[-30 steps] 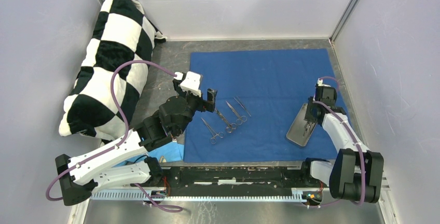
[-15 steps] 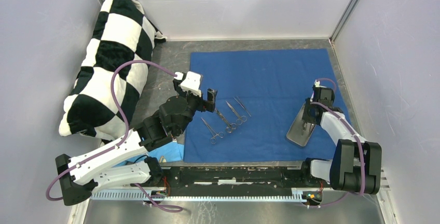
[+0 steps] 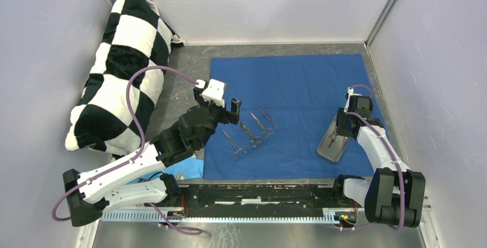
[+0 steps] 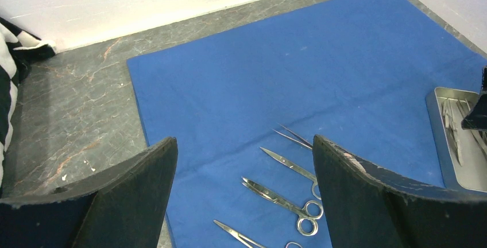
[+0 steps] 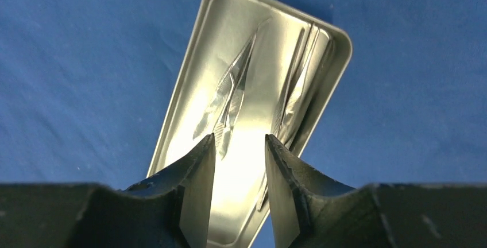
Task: Open and lay out the surgical kit
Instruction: Adjust the medical item in the container, then pick up the medical item from the container.
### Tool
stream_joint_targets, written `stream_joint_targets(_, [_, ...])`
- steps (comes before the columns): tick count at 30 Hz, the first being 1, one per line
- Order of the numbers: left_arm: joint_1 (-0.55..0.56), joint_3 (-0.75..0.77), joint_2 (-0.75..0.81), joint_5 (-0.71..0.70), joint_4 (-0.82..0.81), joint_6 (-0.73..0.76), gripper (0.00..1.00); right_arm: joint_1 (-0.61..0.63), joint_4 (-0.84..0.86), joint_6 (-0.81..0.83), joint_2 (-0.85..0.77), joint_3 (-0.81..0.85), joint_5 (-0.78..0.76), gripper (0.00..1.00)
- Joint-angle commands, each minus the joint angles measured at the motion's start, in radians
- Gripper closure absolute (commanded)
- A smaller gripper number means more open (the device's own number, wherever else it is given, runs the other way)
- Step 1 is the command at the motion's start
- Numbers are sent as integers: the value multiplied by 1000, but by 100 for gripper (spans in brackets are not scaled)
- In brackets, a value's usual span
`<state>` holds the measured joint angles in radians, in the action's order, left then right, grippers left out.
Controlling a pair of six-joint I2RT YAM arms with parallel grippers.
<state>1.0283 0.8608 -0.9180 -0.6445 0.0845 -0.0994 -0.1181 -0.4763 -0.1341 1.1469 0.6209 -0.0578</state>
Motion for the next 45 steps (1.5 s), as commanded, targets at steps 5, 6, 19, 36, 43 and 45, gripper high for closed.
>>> stream_joint_targets(5, [3, 20, 1, 15, -23, 7, 7, 0, -68, 17, 3, 67, -137, 53])
stream_joint_targets(6, [3, 23, 0, 12, -21, 7, 7, 0, -56, 11, 25, 73, -151, 54])
stream_joint_targets(19, [3, 24, 9, 10, -22, 10, 7, 76, -184, -41, -4, 54, -12, 47])
stream_joint_targets(36, [1, 21, -6, 22, -24, 4, 7, 101, -272, -156, -44, -113, 110, 64])
stream_joint_targets(43, [1, 25, -6, 17, -20, 7, 7, 101, -79, -191, -12, -117, 104, 63])
stream_joint_targets(45, [1, 23, -5, 11, -21, 8, 7, 101, -8, -210, -12, -89, 91, 63])
